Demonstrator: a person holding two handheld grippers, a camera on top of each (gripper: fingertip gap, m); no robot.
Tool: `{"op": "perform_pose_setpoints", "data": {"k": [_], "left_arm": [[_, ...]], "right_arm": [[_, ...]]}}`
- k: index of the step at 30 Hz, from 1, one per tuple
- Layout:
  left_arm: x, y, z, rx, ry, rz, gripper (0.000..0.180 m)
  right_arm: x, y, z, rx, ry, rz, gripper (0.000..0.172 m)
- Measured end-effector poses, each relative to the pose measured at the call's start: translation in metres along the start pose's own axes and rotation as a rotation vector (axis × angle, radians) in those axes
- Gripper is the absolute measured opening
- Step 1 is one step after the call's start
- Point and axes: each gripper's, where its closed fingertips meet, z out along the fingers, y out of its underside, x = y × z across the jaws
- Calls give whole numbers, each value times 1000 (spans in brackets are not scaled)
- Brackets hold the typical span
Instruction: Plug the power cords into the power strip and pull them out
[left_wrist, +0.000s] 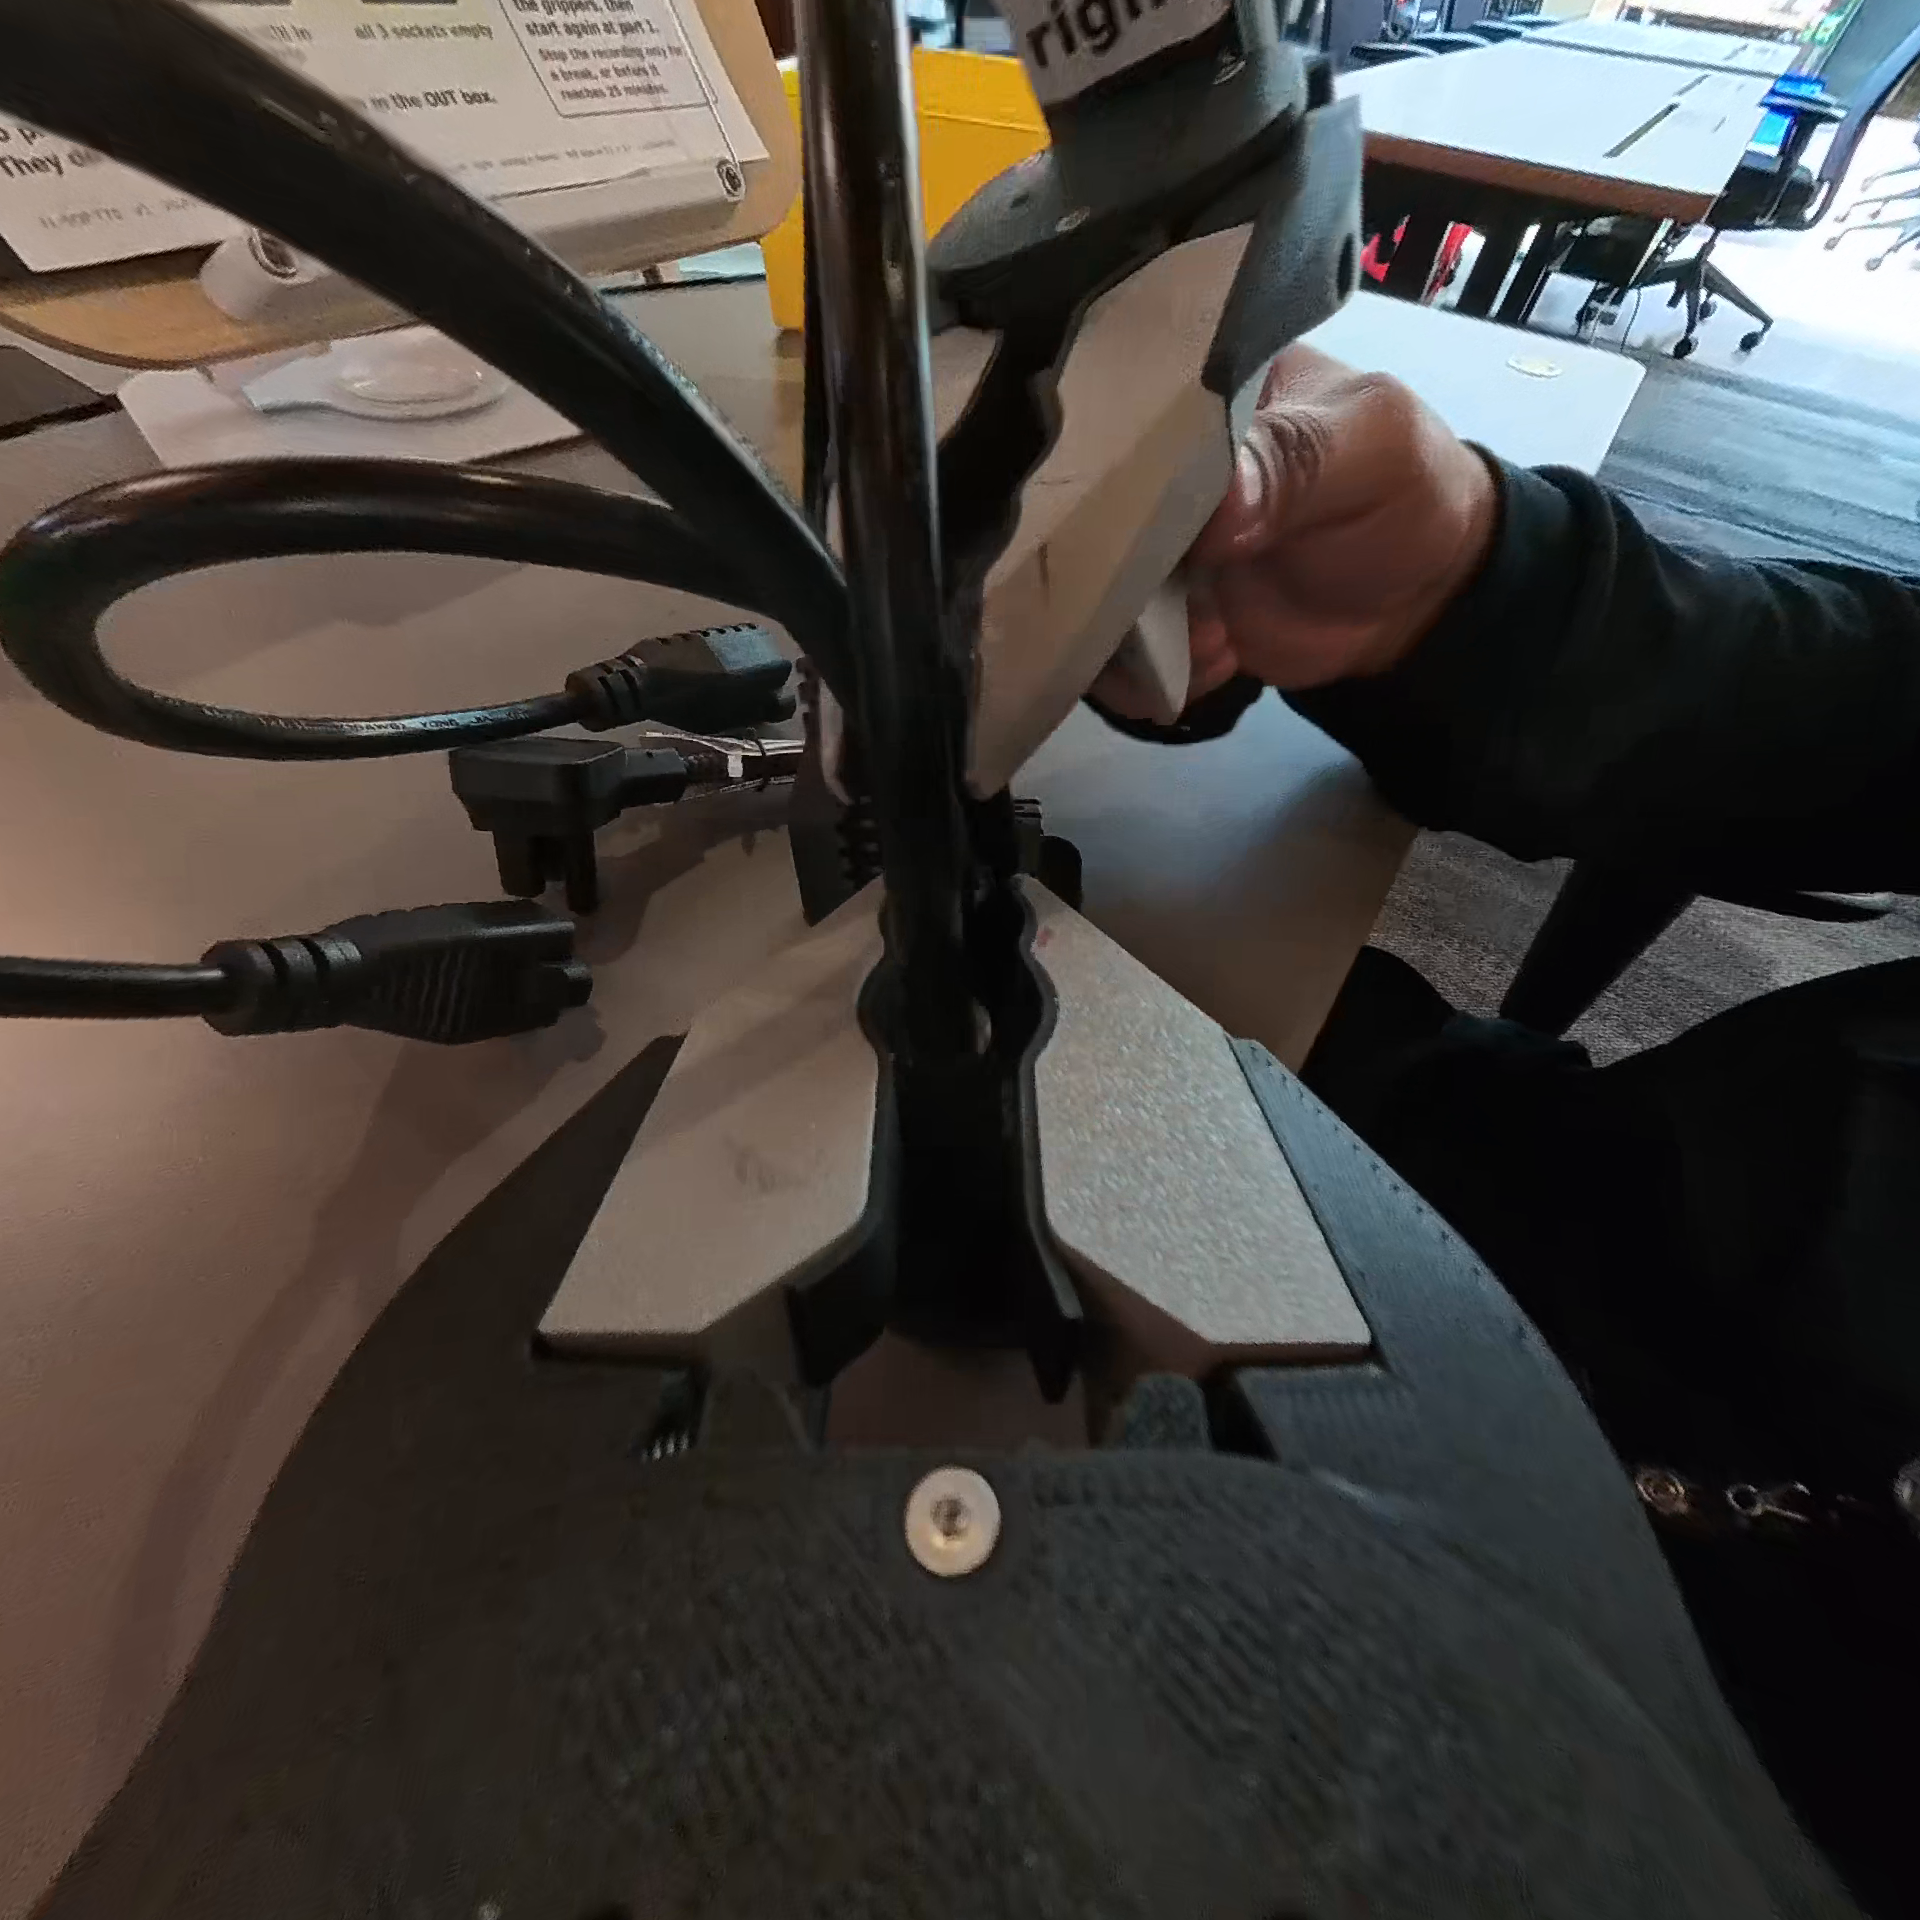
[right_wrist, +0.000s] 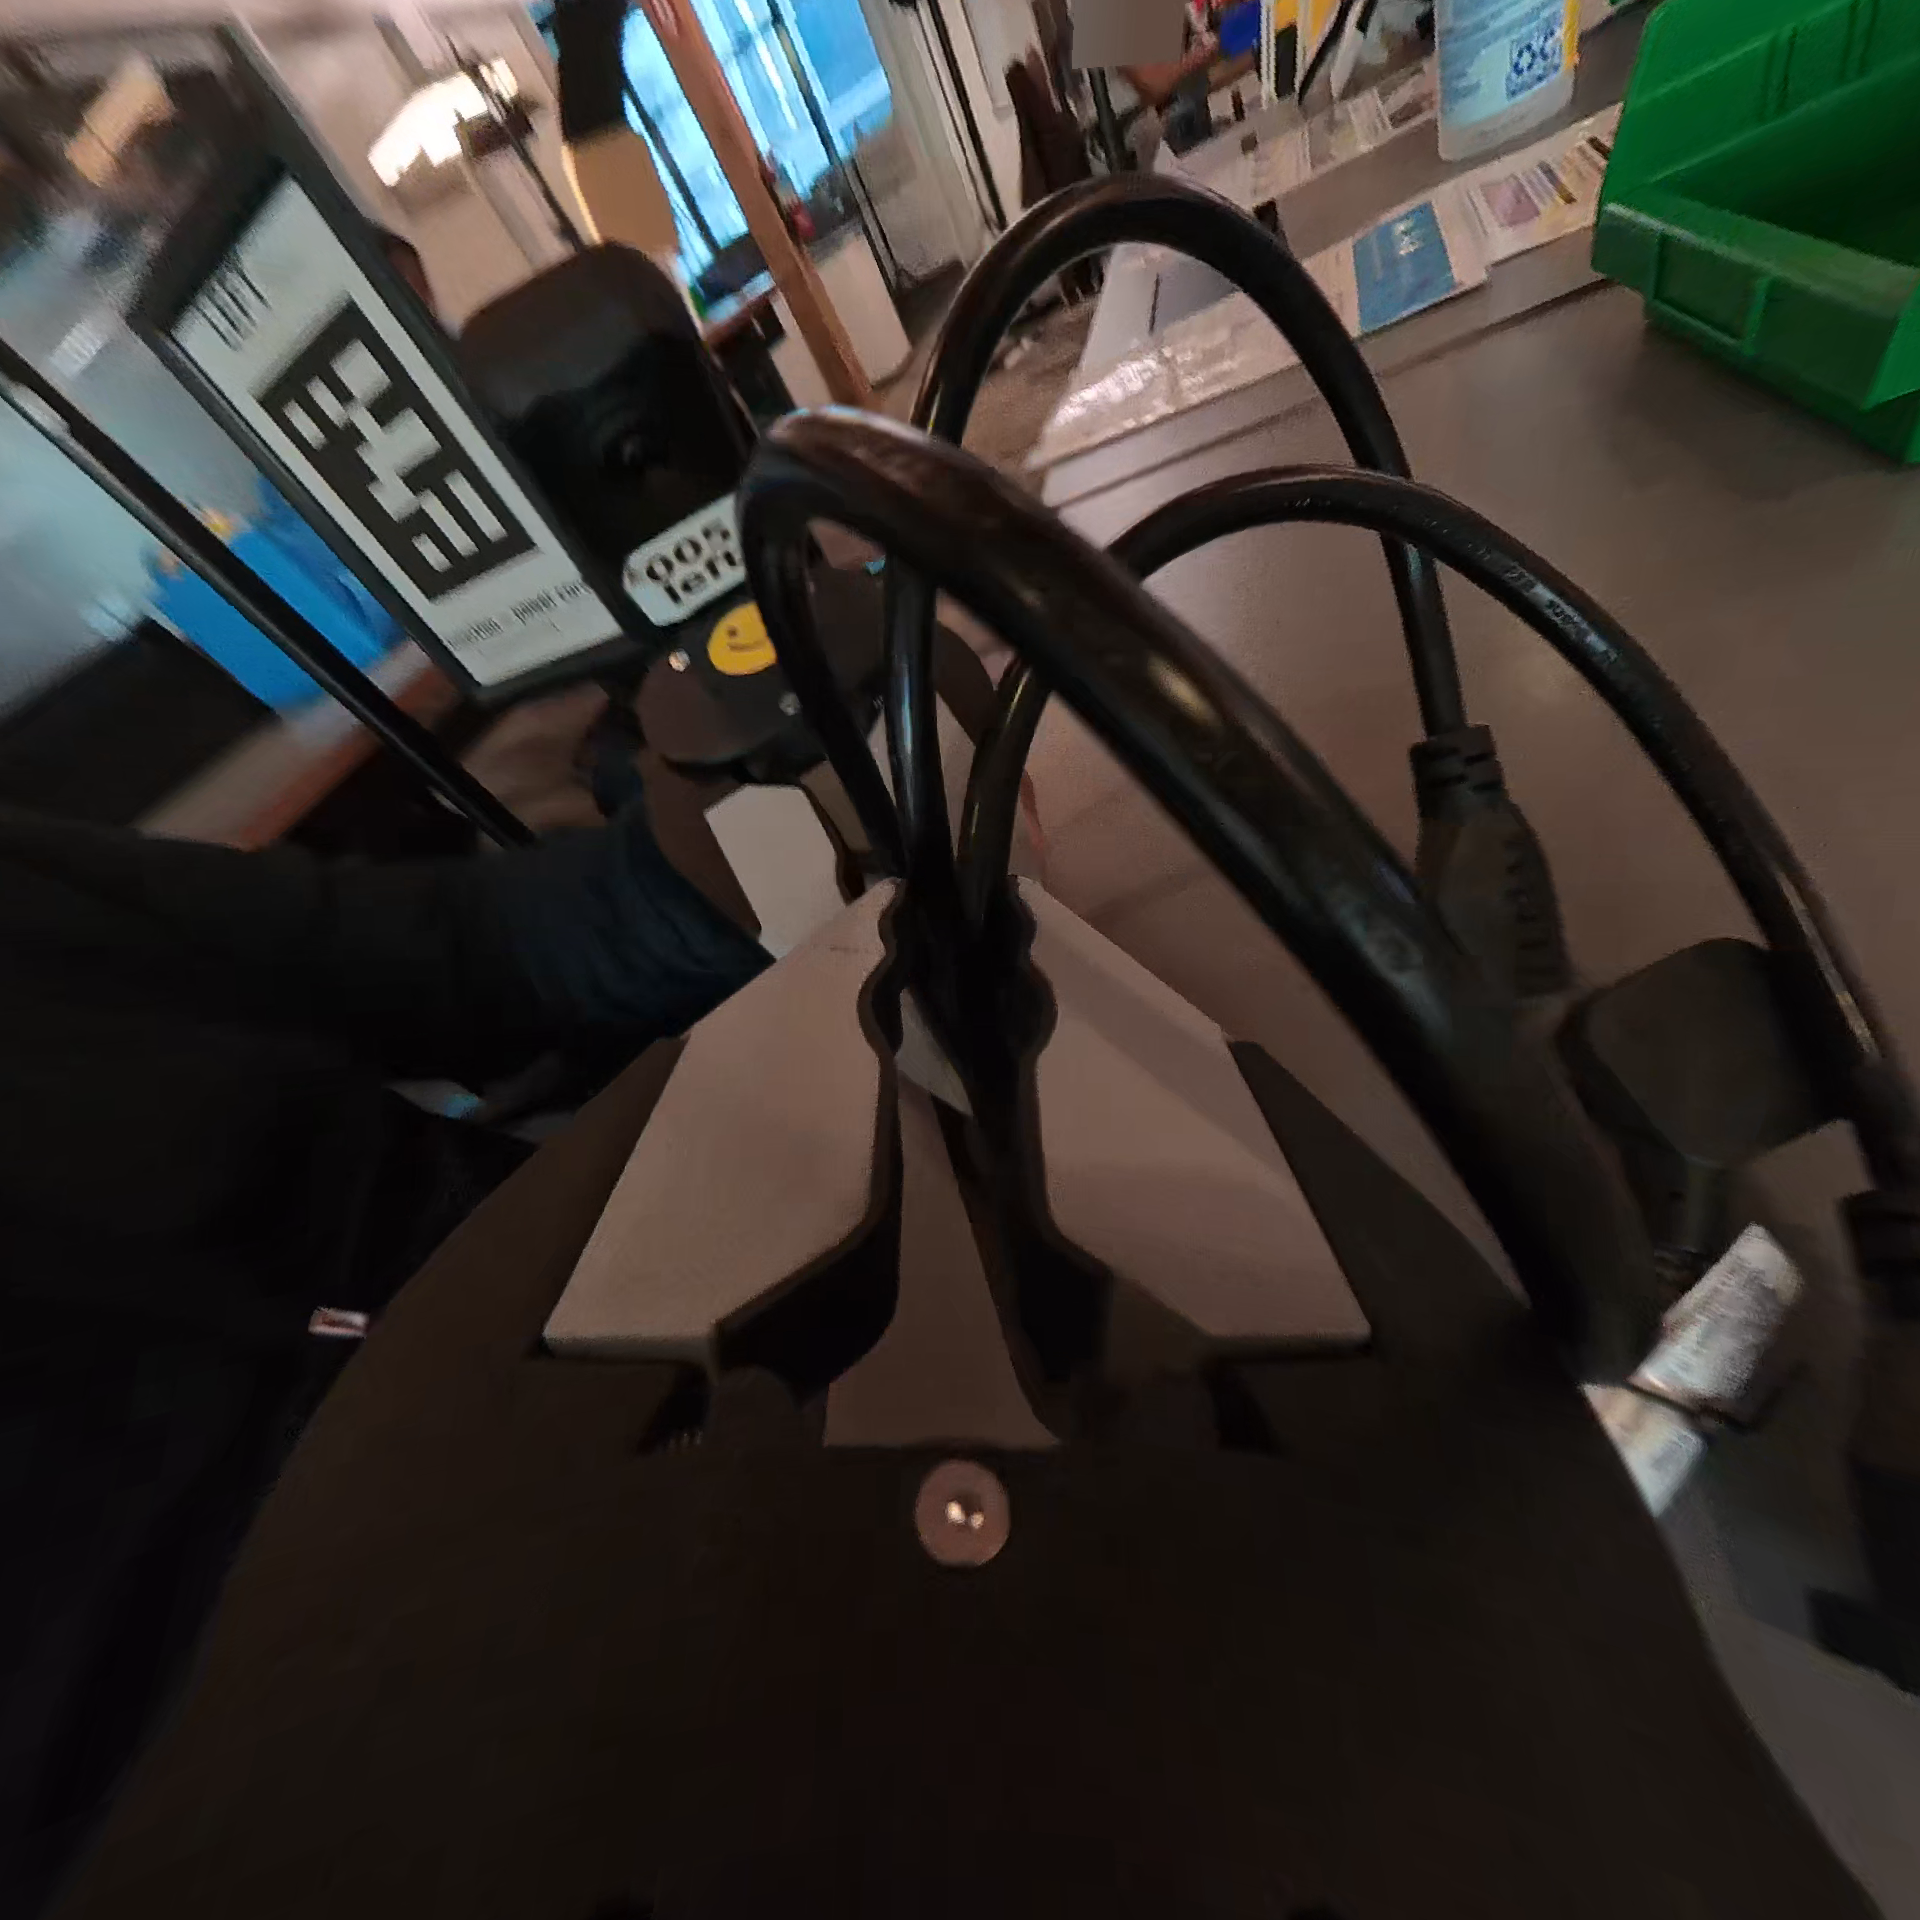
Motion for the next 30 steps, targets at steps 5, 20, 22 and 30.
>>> {"op": "perform_pose_setpoints", "data": {"k": [5, 20, 22, 30], "left_arm": [[1, 0, -1, 5, 25, -26, 16], [-1, 0, -2, -11, -57, 69, 15], [-2, -4, 3, 17, -110, 82, 16], [-9, -5, -1, -16, -162, 127, 16]], "right_arm": [[6, 11, -11, -118, 95, -149, 9], [9, 8, 4, 22, 45, 50, 5], [12, 3, 3, 93, 40, 105, 5], [11, -8, 4, 253, -112, 265, 5]]}}
